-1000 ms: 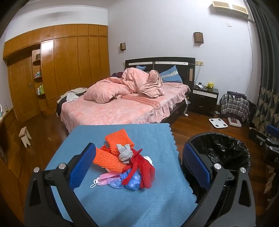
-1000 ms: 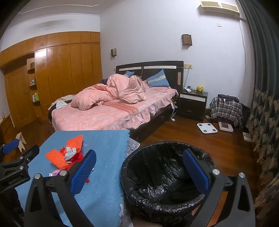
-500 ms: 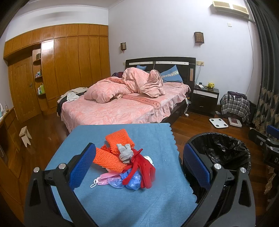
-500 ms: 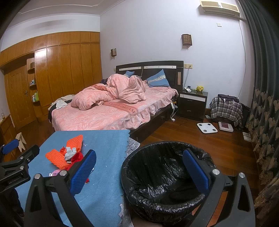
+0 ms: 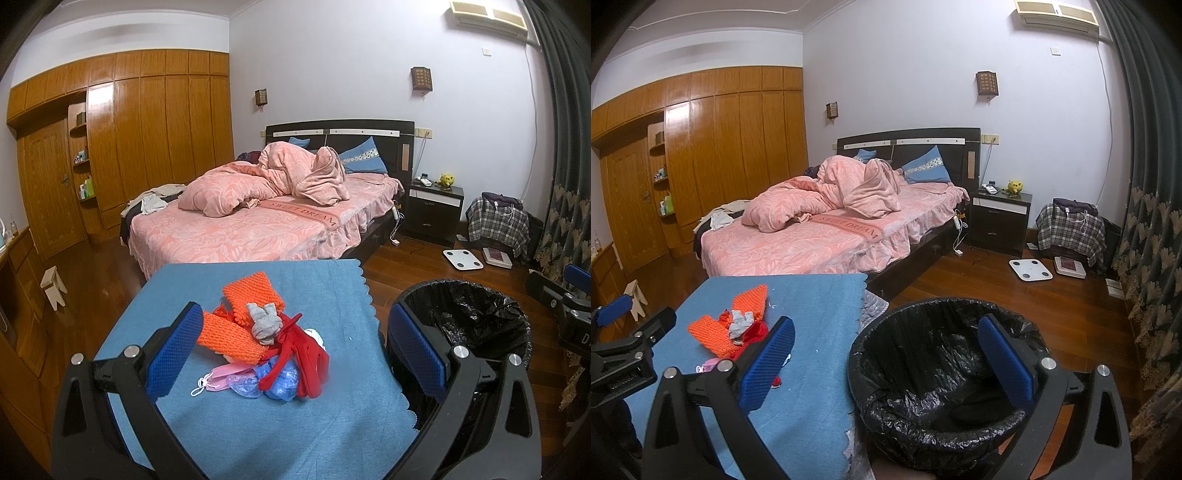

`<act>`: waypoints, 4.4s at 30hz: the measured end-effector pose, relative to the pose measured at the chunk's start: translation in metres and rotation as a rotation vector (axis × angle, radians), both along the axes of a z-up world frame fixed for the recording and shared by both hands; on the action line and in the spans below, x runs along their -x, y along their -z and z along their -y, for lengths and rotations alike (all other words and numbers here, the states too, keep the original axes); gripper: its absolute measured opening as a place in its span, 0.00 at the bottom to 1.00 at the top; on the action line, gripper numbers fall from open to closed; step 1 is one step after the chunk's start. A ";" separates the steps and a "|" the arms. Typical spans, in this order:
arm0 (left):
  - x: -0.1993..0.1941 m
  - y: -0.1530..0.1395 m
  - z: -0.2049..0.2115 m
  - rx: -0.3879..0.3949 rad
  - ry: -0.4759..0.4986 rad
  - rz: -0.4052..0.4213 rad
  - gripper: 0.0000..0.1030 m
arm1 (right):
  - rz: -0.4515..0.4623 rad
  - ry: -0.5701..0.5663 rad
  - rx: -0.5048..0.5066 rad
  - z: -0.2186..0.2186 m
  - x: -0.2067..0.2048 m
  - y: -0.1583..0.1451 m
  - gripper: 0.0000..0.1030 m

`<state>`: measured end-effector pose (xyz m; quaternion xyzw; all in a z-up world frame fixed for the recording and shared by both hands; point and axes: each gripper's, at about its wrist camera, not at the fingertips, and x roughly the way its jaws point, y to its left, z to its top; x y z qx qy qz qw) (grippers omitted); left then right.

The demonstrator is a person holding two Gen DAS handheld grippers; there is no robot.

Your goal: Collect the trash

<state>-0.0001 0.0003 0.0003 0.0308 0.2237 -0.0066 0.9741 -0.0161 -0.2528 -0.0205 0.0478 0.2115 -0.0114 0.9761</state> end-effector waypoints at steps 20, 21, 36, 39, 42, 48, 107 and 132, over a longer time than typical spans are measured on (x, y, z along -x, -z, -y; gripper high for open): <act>0.002 -0.003 0.000 0.002 0.000 -0.002 0.95 | -0.002 -0.001 -0.001 0.000 -0.001 0.000 0.94; 0.002 -0.004 0.000 0.001 0.000 -0.001 0.95 | -0.002 -0.001 -0.001 0.000 -0.001 0.000 0.94; 0.002 -0.004 0.000 0.002 0.000 -0.004 0.95 | -0.003 -0.001 -0.002 -0.001 -0.002 -0.001 0.94; 0.002 -0.004 0.000 0.003 0.000 -0.004 0.95 | -0.004 -0.002 -0.002 -0.001 -0.002 0.000 0.94; 0.001 -0.003 0.000 0.004 0.000 -0.005 0.95 | -0.005 -0.002 -0.002 -0.001 -0.003 0.000 0.94; 0.003 -0.001 0.000 0.004 -0.001 -0.006 0.95 | -0.006 -0.004 -0.005 -0.001 -0.002 0.001 0.94; -0.118 0.123 -0.192 0.071 -0.256 -0.177 0.89 | -0.262 -0.505 -0.032 -0.238 -0.193 0.136 0.46; -0.149 0.173 -0.162 0.216 -0.103 -0.364 0.78 | -0.241 -0.475 -0.090 -0.204 -0.190 0.130 0.45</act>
